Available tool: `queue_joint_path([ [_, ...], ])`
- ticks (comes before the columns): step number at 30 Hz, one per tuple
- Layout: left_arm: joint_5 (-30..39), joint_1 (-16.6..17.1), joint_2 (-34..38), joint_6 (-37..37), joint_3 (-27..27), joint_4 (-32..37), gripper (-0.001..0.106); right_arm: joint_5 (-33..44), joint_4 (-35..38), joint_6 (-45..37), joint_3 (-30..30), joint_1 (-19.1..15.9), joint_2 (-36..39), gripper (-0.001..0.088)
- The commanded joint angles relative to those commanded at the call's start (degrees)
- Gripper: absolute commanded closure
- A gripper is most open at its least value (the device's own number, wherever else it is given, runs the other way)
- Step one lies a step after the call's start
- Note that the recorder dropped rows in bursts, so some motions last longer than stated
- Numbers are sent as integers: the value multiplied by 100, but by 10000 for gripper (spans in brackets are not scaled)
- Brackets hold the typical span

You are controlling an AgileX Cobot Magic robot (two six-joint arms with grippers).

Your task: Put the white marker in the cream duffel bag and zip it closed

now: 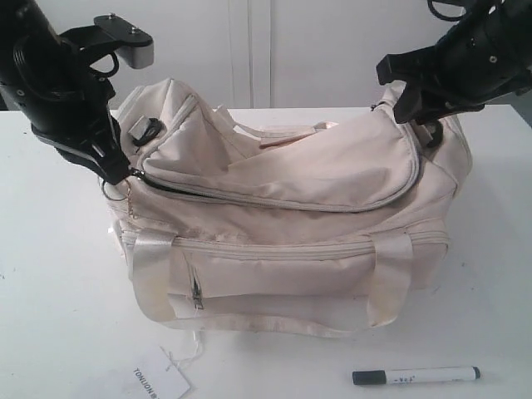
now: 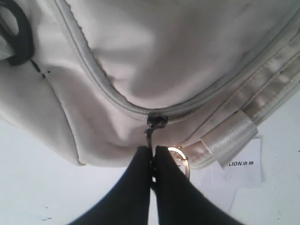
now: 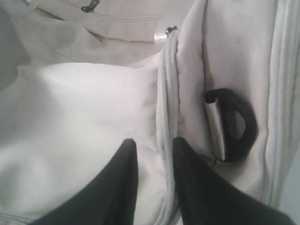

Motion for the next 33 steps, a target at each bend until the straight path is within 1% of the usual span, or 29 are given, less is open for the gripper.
queue_joint_path([
  [4, 0, 0, -12, 0, 0, 0, 1053, -18, 13, 0, 0, 0, -33, 606],
  [6, 0, 0, -12, 0, 0, 0, 1053, -15, 176, -172, 0, 0, -38, 606],
  [9, -42, 0, -56, 0, 0, 0, 1053, 64, 823, -981, 0, 0, -38, 606],
  [12, -93, 0, -109, 0, 0, 0, 1053, 223, 1707, -2270, 36, 0, -38, 606],
  [14, -104, 0, -144, 0, 0, 0, 1053, 459, 2125, -2915, 36, 0, -17, 606],
  [19, -113, 0, -199, 0, 0, 0, 1053, 1178, 2692, -3967, 36, 0, 40, 607],
  [20, -113, 0, -199, 0, 0, 0, 1053, 1267, 2800, -4092, 36, 0, 56, 607],
  [22, -113, 0, -202, 0, 0, -49, 1053, 1460, 3107, -4093, 36, 9, 91, 607],
  [23, -113, 0, -212, 0, 0, -49, 1053, 1549, 3319, -4093, 36, 70, 113, 607],
  [24, -113, 0, -212, 0, 0, -49, 1053, 1580, 3364, -4124, 36, 108, 113, 607],
  [25, -113, 0, -212, 0, 0, -49, 1053, 1592, 3361, -4305, 36, 253, 113, 605],
  [26, -103, 0, -211, 0, 0, -49, 1053, 1592, 3360, -4358, 36, 325, 113, 605],
  [28, -103, 0, -211, 0, 0, -59, 1053, 1432, 3230, -4563, 36, 679, 113, 593],
  [32, -103, 0, -211, 0, 0, -94, 1053, 982, 2239, -4675, 36, 1207, 113, 542],
  [33, -103, 0, -211, 0, 0, -94, 1053, 902, 2170, -4675, 36, 1297, 113, 525],
])
